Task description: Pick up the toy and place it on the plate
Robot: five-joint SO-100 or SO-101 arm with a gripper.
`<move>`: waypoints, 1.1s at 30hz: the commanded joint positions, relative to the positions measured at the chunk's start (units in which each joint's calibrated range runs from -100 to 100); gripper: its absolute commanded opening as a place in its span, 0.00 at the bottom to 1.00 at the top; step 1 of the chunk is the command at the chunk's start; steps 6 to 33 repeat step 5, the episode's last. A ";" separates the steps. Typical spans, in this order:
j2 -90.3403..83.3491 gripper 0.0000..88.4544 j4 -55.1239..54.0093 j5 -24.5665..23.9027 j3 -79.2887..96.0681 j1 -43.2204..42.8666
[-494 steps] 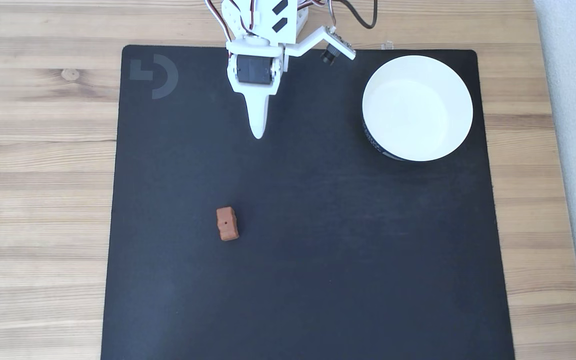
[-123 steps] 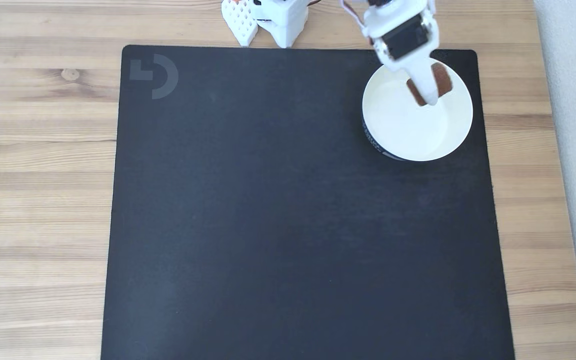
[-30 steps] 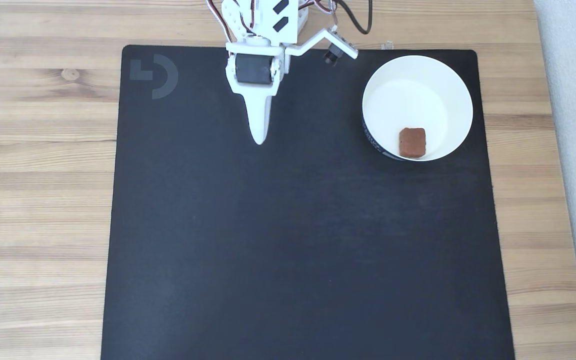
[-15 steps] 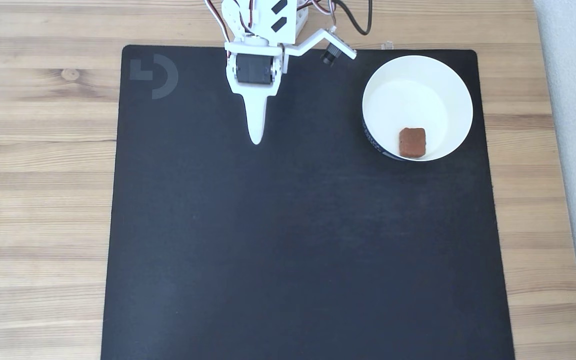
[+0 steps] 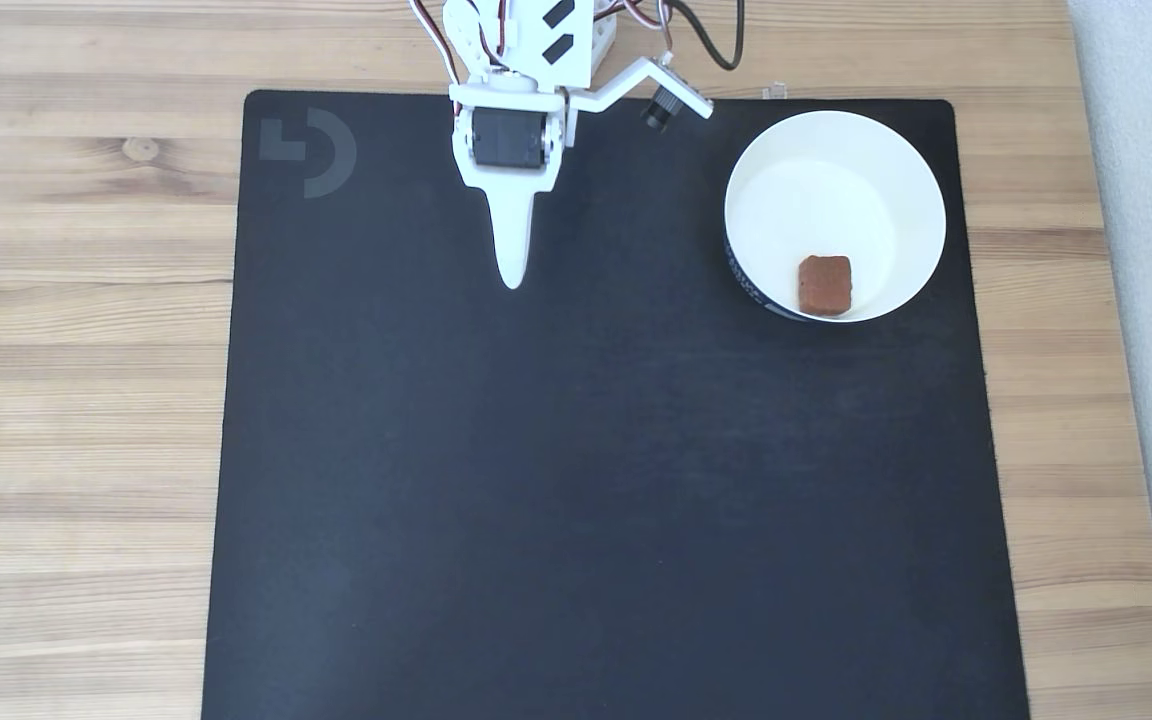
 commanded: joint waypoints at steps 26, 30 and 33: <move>-0.58 0.03 0.03 -0.08 0.69 0.10; -0.58 0.03 0.03 -0.08 0.69 0.10; -0.58 0.03 0.03 -0.08 0.69 0.10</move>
